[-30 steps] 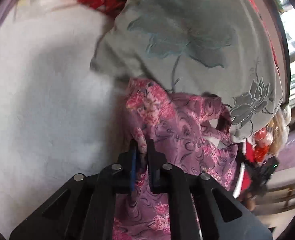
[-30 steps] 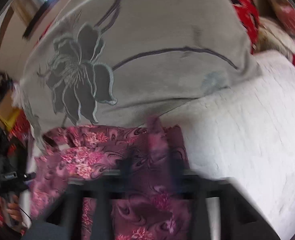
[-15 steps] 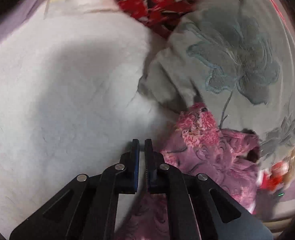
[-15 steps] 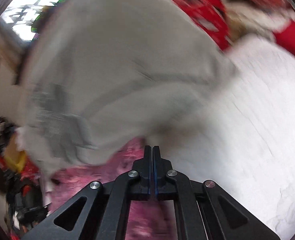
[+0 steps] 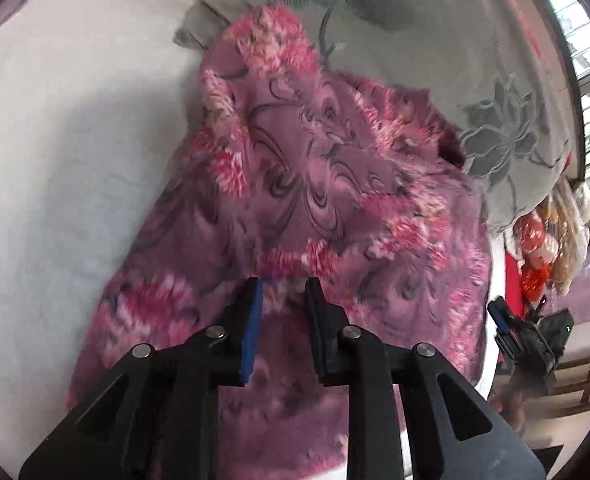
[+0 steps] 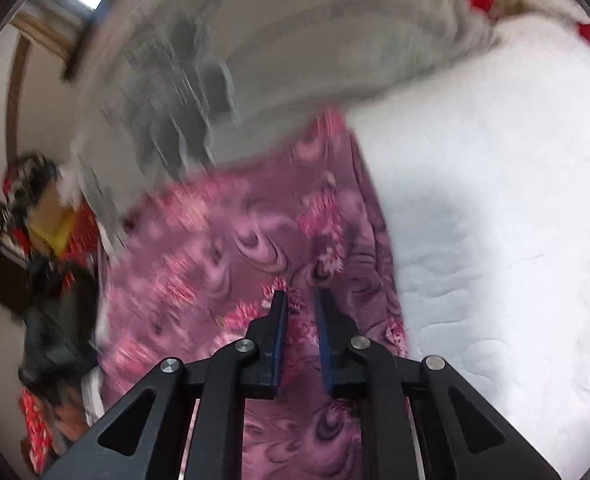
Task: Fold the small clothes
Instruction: 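Open both tools and release the folded purple shirt onto the bed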
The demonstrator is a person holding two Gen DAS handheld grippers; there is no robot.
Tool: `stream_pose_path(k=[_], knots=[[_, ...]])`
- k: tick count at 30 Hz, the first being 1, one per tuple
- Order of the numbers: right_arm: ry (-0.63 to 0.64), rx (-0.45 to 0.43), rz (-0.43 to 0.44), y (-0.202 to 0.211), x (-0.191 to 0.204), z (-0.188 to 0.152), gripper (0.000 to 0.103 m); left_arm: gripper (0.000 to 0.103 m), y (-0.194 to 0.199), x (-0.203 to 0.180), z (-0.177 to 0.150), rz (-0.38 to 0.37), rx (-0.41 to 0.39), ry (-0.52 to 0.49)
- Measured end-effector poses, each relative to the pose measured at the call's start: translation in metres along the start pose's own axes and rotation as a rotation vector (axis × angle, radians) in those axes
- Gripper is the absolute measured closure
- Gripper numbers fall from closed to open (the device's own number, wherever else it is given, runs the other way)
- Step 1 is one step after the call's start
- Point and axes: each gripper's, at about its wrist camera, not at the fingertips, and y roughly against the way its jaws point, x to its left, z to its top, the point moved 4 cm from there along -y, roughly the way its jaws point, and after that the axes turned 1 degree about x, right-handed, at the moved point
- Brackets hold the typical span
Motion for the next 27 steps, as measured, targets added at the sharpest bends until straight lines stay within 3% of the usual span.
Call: stream_pose_path(k=[2, 3, 4, 8, 9, 10, 11, 14, 15, 18, 20, 21, 24, 27], knots=[[-0.034, -0.048, -0.013, 0.033, -0.007, -0.004, 0.068, 0.084, 0.016, 0.001, -0.01, -0.05, -0.008, 0.02], [-0.031, -0.037, -0.057, 0.042, -0.013, -0.007, 0.046, 0.083, 0.02, 0.001, -0.015, -0.065, -0.011, 0.027], [-0.031, -0.017, -0.102, 0.046, -0.019, -0.012, 0.033, 0.082, 0.022, 0.003, -0.02, -0.074, -0.01, 0.031], [-0.051, 0.14, -0.091, 0.049, -0.036, -0.058, 0.033, 0.079, 0.014, 0.005, -0.033, -0.046, 0.034, 0.047], [-0.034, 0.166, -0.095, 0.046, -0.034, -0.069, 0.04, 0.079, 0.01, 0.007, -0.037, -0.036, 0.049, 0.06], [0.012, 0.156, -0.082, 0.049, -0.027, -0.075, 0.078, 0.079, 0.008, 0.01, -0.041, -0.033, 0.054, 0.072], [0.047, 0.14, -0.055, 0.056, -0.02, -0.076, 0.101, 0.079, 0.009, 0.011, -0.045, -0.04, 0.042, 0.085], [0.108, -0.009, -0.038, 0.087, -0.008, -0.073, 0.099, 0.079, 0.014, 0.015, -0.053, -0.044, 0.034, 0.09], [0.097, -0.012, -0.061, 0.088, -0.014, -0.075, 0.099, 0.079, 0.014, 0.017, -0.054, -0.05, 0.034, 0.095], [0.089, 0.132, -0.192, 0.057, -0.042, -0.087, 0.099, 0.079, 0.016, 0.024, -0.056, -0.073, 0.044, 0.125], [0.072, 0.104, -0.19, 0.066, -0.039, -0.084, 0.096, 0.079, 0.025, 0.03, -0.056, -0.088, 0.048, 0.129], [0.064, 0.081, -0.203, 0.072, -0.035, -0.079, 0.087, 0.079, 0.031, 0.028, -0.053, -0.1, 0.039, 0.118], [0.104, -0.033, -0.128, 0.085, -0.004, -0.057, 0.086, 0.079, 0.05, 0.022, -0.034, -0.131, -0.009, 0.085], [0.147, -0.069, -0.037, 0.075, 0.037, -0.035, 0.07, 0.072, 0.056, 0.01, -0.008, -0.188, -0.039, 0.101]])
